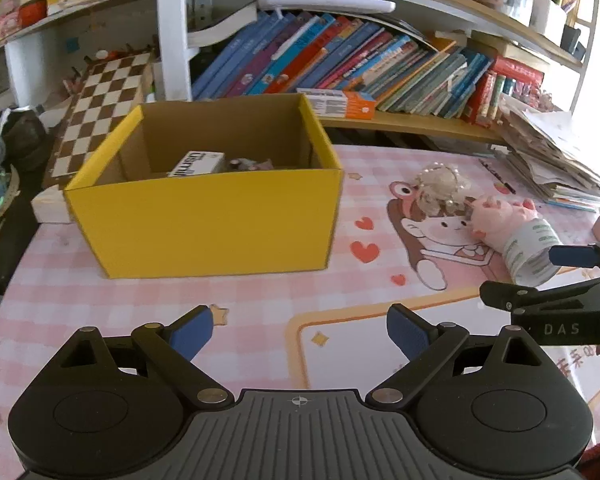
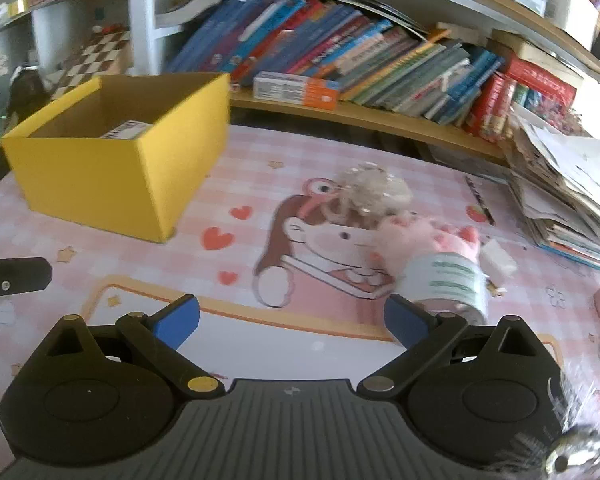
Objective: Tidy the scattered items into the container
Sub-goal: 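Move the right tool to the clear tape roll and close on it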
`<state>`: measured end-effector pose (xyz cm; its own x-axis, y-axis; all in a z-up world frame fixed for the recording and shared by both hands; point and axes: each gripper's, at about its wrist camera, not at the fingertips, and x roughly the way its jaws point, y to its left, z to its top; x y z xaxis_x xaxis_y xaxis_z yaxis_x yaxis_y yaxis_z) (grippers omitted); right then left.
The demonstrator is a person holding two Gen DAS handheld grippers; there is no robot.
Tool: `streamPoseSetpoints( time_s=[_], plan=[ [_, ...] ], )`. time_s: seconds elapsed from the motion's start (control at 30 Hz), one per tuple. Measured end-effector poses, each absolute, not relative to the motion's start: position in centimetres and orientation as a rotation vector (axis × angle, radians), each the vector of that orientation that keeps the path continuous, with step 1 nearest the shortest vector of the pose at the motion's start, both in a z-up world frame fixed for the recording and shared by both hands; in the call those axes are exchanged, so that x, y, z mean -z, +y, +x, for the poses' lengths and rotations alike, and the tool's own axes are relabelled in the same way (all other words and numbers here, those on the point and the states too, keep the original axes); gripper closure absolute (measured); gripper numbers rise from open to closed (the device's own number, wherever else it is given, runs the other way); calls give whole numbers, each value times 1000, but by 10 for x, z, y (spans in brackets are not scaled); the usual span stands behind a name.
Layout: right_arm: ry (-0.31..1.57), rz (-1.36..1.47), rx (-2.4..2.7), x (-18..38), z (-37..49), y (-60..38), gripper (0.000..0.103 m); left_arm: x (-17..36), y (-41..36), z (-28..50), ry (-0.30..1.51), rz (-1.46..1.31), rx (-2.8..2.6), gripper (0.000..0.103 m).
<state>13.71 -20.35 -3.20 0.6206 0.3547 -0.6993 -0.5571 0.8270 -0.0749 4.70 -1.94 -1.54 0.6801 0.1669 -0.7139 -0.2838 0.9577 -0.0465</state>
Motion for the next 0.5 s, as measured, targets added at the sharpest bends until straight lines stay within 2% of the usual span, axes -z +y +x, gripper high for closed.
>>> streamPoseSetpoints(
  time_s=[0.3,0.5],
  plan=[
    [745,-247,-490,36,166,-241,4,21,-44,71,791,-173,-285,7],
    [747,-229,-453,38,185,-258,5,23,-58,80,708,-107,-300,7]
  ],
)
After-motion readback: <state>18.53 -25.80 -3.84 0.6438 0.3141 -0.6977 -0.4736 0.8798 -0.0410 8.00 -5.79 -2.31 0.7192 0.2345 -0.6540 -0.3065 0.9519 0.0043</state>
